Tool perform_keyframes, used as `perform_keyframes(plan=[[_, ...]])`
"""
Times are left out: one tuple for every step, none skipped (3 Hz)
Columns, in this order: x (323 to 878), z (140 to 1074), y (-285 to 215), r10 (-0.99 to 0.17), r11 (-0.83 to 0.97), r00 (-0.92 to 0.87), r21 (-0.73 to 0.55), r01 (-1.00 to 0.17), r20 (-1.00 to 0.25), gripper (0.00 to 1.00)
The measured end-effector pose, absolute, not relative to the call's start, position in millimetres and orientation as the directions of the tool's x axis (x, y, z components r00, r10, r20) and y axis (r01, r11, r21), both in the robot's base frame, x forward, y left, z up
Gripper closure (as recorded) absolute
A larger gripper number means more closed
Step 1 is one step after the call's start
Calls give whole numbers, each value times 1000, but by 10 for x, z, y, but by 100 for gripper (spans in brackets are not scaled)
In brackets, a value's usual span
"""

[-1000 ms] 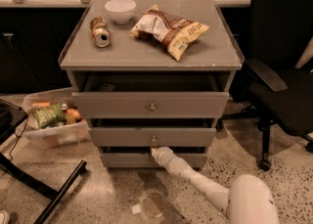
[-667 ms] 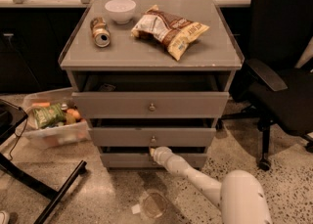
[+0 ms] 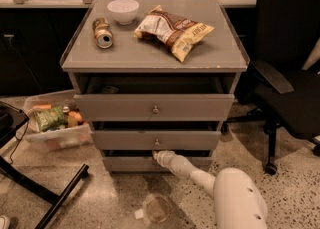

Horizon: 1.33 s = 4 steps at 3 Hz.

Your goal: Open bottom drawer

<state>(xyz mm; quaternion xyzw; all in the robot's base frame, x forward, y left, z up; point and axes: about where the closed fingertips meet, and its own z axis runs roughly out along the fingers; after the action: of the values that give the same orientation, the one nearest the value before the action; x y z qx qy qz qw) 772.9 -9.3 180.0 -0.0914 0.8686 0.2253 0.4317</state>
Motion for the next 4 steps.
perform_keyframes(plan=[[7728,1834,-94,36,882,-611,313,-353,-791,100],[7609,1801,-153,37,880,-636,327,-344,-771,100],[7608,1818,-153,37,880,-636,327,-345,-771,100],[7319,1776,-188,19,876,-662,332,-351,-749,100]])
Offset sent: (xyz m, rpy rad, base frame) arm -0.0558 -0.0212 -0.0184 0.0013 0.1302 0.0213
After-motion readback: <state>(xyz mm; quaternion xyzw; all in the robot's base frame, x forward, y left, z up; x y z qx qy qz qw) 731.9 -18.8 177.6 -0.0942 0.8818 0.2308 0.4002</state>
